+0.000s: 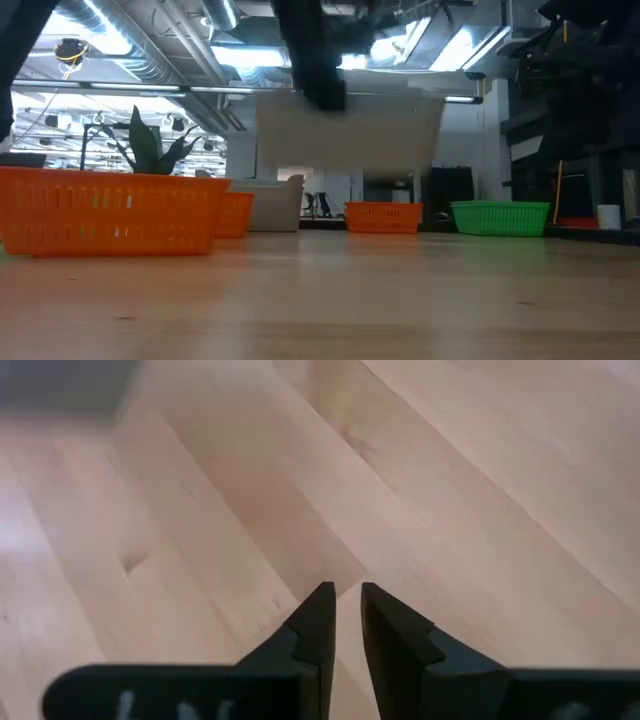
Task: Stack baskets by color
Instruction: Stack the gray bin on the gray bins
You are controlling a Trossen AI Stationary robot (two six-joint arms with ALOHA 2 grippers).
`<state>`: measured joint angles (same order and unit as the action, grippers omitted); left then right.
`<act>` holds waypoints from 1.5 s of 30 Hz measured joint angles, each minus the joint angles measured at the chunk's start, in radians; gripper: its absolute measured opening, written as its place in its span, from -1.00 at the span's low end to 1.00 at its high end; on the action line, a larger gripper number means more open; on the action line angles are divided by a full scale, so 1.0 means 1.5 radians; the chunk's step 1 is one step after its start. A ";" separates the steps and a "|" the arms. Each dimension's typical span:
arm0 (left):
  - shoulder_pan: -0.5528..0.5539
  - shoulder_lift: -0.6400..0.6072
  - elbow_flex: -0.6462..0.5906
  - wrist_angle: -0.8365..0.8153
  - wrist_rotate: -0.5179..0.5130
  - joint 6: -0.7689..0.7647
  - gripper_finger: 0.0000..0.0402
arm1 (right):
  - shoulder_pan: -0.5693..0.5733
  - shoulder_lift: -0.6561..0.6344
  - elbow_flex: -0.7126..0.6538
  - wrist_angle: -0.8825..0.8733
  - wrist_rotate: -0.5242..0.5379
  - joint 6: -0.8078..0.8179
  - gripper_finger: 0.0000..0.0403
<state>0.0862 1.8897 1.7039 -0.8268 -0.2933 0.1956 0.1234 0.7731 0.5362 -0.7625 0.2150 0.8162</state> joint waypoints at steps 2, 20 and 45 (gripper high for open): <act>0.024 -0.030 0.056 -0.072 -0.064 0.033 -1.00 | 0.000 0.003 0.000 0.018 0.001 -0.003 -0.74; 0.508 -0.035 0.164 -0.230 0.156 0.234 -1.00 | 0.000 0.018 0.000 0.077 0.014 -0.042 -0.74; 0.528 0.105 0.164 -0.188 0.272 0.379 -1.00 | 0.000 0.018 0.000 0.076 0.020 -0.044 -0.74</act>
<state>0.8778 2.0471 1.9499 -1.1089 0.1140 0.7647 0.1230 0.7994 0.5362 -0.6491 0.2443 0.7498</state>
